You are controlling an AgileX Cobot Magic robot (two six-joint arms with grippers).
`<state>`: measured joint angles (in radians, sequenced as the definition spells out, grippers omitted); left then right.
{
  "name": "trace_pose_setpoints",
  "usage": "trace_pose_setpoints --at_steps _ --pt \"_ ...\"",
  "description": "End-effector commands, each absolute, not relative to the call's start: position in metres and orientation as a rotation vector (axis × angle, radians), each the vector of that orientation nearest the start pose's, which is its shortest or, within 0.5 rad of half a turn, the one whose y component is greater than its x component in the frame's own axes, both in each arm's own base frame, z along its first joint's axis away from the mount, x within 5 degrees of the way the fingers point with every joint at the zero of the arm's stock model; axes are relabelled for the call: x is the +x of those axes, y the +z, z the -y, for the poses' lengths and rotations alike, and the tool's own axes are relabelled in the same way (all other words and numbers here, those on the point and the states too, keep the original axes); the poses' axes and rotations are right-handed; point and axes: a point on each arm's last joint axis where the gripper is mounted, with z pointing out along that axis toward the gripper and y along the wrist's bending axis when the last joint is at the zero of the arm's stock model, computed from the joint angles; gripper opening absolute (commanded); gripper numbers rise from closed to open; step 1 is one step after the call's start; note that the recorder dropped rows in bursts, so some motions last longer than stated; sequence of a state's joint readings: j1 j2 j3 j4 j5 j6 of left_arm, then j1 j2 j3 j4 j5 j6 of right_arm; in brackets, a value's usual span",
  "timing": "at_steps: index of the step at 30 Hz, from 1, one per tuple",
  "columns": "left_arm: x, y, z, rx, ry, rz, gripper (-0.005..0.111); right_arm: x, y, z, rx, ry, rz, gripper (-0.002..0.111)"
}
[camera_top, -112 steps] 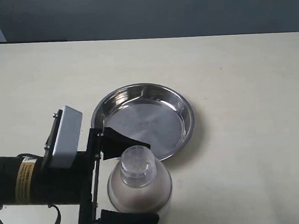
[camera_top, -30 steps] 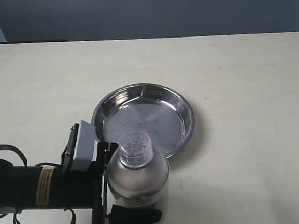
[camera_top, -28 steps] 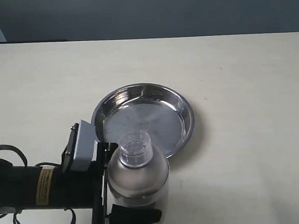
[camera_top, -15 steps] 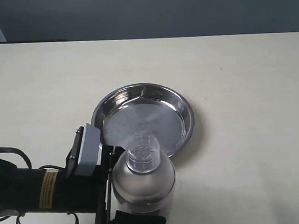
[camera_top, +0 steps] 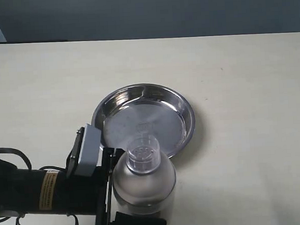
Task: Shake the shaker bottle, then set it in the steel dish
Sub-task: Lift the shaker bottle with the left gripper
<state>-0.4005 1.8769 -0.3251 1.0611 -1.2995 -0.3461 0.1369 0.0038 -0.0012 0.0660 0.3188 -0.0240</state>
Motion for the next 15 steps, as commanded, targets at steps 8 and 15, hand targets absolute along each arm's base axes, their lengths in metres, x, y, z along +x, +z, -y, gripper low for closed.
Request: trace_pose_setpoints --at_steps 8,15 --pt "0.163 0.1023 0.154 1.167 -1.162 -1.707 0.006 0.0535 0.1856 -0.0094 -0.108 0.144 -1.787 -0.001" --pt "0.1658 0.1025 0.1538 1.147 -1.134 -1.705 0.0 0.0535 0.1856 -0.0094 -0.108 0.144 -1.787 -0.001"
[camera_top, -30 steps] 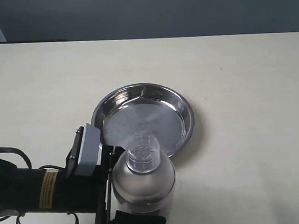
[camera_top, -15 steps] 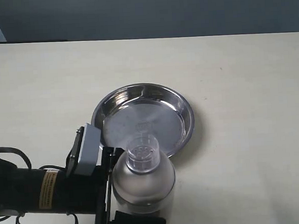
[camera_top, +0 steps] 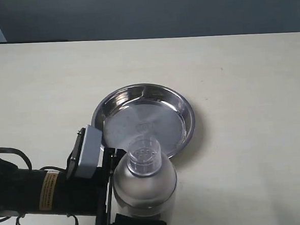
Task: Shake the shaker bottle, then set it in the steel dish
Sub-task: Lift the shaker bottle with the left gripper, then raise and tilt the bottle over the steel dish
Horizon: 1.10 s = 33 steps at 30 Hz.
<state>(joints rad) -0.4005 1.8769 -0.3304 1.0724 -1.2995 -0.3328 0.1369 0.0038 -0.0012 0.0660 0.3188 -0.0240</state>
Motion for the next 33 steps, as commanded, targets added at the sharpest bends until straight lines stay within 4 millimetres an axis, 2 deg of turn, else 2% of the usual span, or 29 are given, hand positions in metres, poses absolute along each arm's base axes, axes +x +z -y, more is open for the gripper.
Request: trace_pose_setpoints --at_steps 1,5,22,29,32,33 --pt "0.167 0.103 0.154 1.129 -1.124 -1.711 0.0 0.054 0.186 -0.009 -0.108 0.144 -1.787 -0.001" --pt "0.171 0.108 0.153 1.097 -1.095 -1.697 0.0 0.054 0.186 -0.009 -0.108 0.144 -1.787 -0.001" --pt "0.171 0.168 0.151 1.002 -1.04 -1.504 0.0 0.054 0.186 -0.009 -0.108 0.144 -1.787 -0.001" --pt "0.18 0.207 0.14 0.786 -0.891 -1.408 0.0 0.054 0.186 -0.009 -0.108 0.144 -1.787 -0.001" --pt "0.185 0.244 0.133 0.76 -0.738 -1.373 0.0 0.054 0.186 -0.009 -0.108 0.144 -1.787 -0.001" --pt "0.186 0.25 0.132 0.753 -0.712 -1.38 0.0 0.054 0.186 -0.009 -0.108 0.144 -1.787 -0.001"
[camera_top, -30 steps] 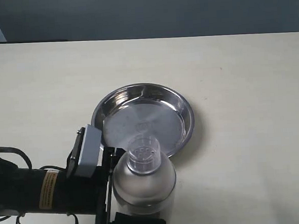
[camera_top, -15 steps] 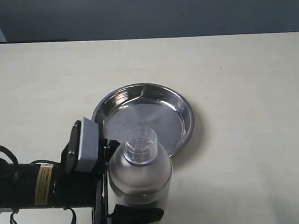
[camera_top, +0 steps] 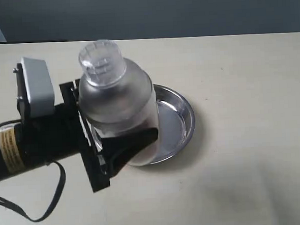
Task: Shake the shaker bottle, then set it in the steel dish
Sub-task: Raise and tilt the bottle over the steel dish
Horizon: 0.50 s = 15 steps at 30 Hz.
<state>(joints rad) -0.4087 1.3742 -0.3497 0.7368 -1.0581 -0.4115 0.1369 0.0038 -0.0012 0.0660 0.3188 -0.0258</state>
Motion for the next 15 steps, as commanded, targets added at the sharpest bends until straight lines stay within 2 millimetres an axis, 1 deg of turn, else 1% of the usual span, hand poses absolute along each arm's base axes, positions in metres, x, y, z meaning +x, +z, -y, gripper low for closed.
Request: trace_pose_setpoints --at_steps 1,3,4,6,9,15 --pt "0.185 0.262 0.127 0.736 -0.654 -1.4 0.0 0.054 0.186 -0.009 -0.108 0.144 -1.787 -0.001" --pt "0.179 0.273 0.12 0.709 -0.598 -1.426 0.0 0.054 0.186 -0.009 -0.108 0.144 -1.787 -0.001" --pt "0.178 0.275 0.118 0.698 -0.586 -1.437 0.0 0.054 0.186 -0.009 -0.108 0.144 -1.787 -0.001" --pt "0.176 0.279 0.112 0.617 -0.591 -1.482 0.0 0.054 0.186 -0.009 -0.108 0.144 -1.787 -0.001" --pt "0.178 0.281 0.11 0.545 -0.612 -1.486 0.0 0.054 0.186 -0.009 -0.108 0.144 -1.787 -0.001" --pt "0.18 0.277 0.107 0.532 -0.577 -1.534 0.0 0.054 0.186 -0.009 -0.108 0.144 -1.787 -0.001"
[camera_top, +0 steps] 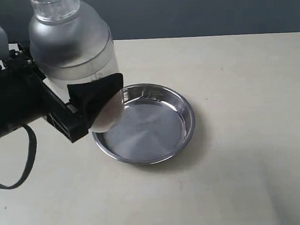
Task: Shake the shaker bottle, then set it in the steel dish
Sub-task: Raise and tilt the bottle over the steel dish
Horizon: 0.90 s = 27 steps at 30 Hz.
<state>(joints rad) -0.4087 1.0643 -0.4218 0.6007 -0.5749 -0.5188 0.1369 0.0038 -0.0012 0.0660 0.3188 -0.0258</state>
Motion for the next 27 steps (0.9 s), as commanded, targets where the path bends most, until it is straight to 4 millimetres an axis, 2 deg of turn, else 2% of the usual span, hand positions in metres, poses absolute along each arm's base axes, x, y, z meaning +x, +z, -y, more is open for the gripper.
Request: trace_pose_setpoints --at_steps 1,5,7,9,11,12,13,15,16,17,20,21,22,24,25,26,27 --pt "0.181 0.279 0.107 0.528 -0.566 -1.517 0.0 0.054 0.186 -0.009 -0.108 0.144 -1.787 -0.001" --pt "0.188 0.303 0.105 0.478 -0.522 -1.402 0.0 0.054 0.186 -0.009 -0.108 0.144 -1.787 -0.001" --pt "0.194 0.307 0.107 0.465 -0.521 -1.397 0.0 0.054 0.186 -0.009 -0.108 0.144 -1.787 -0.001" --pt "0.203 0.288 0.11 0.452 -0.528 -1.497 0.0 0.054 0.186 -0.009 -0.108 0.144 -1.787 -0.001" --pt "0.215 0.254 0.115 0.449 -0.546 -1.624 0.0 0.054 0.186 -0.009 -0.108 0.144 -1.787 -0.001" --pt "0.218 0.25 0.118 0.443 -0.565 -1.616 0.0 0.054 0.186 -0.009 -0.108 0.144 -1.787 -0.001" --pt "0.22 0.257 0.12 0.445 -0.59 -1.55 0.0 0.054 0.186 -0.009 -0.108 0.144 -1.787 -0.001" --pt "0.219 0.289 0.123 0.471 -0.603 -1.395 0.0 0.054 0.186 -0.009 -0.108 0.144 -1.787 -0.001" --pt "0.22 0.301 0.122 0.475 -0.57 -1.372 0.0 0.054 0.186 -0.009 -0.108 0.144 -1.787 -0.001" --pt "0.225 0.303 0.121 0.457 -0.539 -1.423 0.0 0.054 0.186 -0.009 -0.108 0.144 -1.787 -0.001" --pt "0.239 0.267 0.122 0.445 -0.496 -1.626 0.0 0.054 0.186 -0.009 -0.108 0.144 -1.787 -0.001" --pt "0.241 0.269 0.124 0.443 -0.515 -1.596 0.0 0.054 0.186 -0.009 -0.108 0.144 -1.787 -0.001" --pt "0.239 0.282 0.127 0.453 -0.55 -1.501 0.0 0.054 0.186 -0.009 -0.108 0.144 -1.787 -0.001" --pt "0.23 0.327 0.128 0.486 -0.564 -1.299 0.0 0.054 0.186 -0.009 -0.108 0.144 -1.787 -0.001" --pt "0.231 0.336 0.125 0.468 -0.545 -1.31 0.0 0.054 0.186 -0.009 -0.108 0.144 -1.787 -0.001" --pt "0.235 0.335 0.123 0.431 -0.522 -1.38 0.0 0.054 0.186 -0.009 -0.108 0.144 -1.787 -0.001" --pt "0.242 0.319 0.123 0.422 -0.497 -1.488 0.0 0.054 0.186 -0.009 -0.108 0.144 -1.787 -0.001"
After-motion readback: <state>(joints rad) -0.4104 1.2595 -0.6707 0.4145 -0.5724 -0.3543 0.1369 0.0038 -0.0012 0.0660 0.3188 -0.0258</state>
